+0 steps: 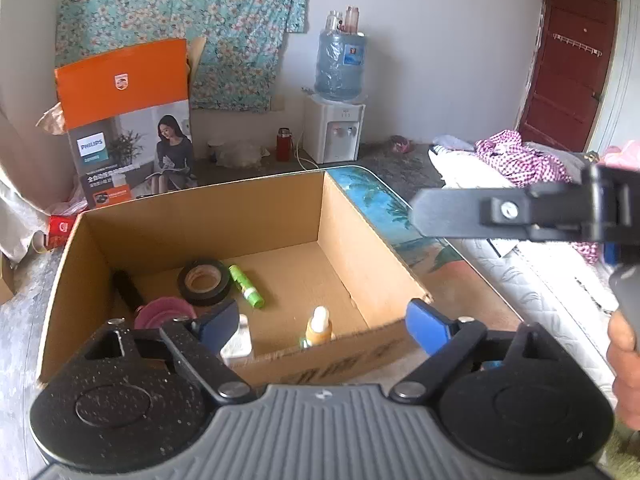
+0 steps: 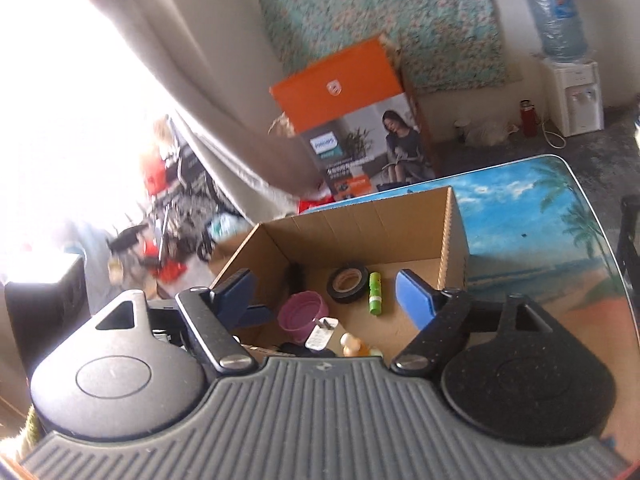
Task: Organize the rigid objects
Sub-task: 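Withdraw the open right gripper from the box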
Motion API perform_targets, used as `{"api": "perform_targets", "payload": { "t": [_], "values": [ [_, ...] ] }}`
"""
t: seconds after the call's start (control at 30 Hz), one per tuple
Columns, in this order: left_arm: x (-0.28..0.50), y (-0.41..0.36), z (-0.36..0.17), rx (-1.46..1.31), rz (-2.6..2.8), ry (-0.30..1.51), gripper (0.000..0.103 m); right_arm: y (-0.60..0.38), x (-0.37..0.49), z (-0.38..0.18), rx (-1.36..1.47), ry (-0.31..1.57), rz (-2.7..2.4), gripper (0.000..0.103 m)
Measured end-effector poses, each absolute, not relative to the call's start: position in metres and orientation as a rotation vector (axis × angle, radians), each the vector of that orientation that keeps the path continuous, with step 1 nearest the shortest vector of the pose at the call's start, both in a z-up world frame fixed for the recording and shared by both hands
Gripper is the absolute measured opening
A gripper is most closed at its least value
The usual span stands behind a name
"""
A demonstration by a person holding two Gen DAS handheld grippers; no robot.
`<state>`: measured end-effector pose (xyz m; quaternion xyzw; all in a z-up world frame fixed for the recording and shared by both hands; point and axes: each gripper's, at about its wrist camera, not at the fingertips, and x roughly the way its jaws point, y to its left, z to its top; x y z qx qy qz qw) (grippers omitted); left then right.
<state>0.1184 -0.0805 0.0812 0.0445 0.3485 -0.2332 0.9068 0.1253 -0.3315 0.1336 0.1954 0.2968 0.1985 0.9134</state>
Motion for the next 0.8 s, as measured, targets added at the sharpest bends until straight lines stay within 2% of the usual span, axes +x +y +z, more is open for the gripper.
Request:
{"api": "perform_targets", "payload": {
  "t": [0.33, 0.8],
  "values": [
    [0.067, -0.051, 0.084, 0.126, -0.417, 0.733, 0.098, -0.332, 0.075, 0.116, 0.511, 0.619, 0.401, 0.082],
    [0.042, -0.015, 0.043, 0.133, -0.292, 0.859, 0.099, -0.294, 0.066, 0.089, 0.529, 0.723, 0.468, 0.083]
  ]
}}
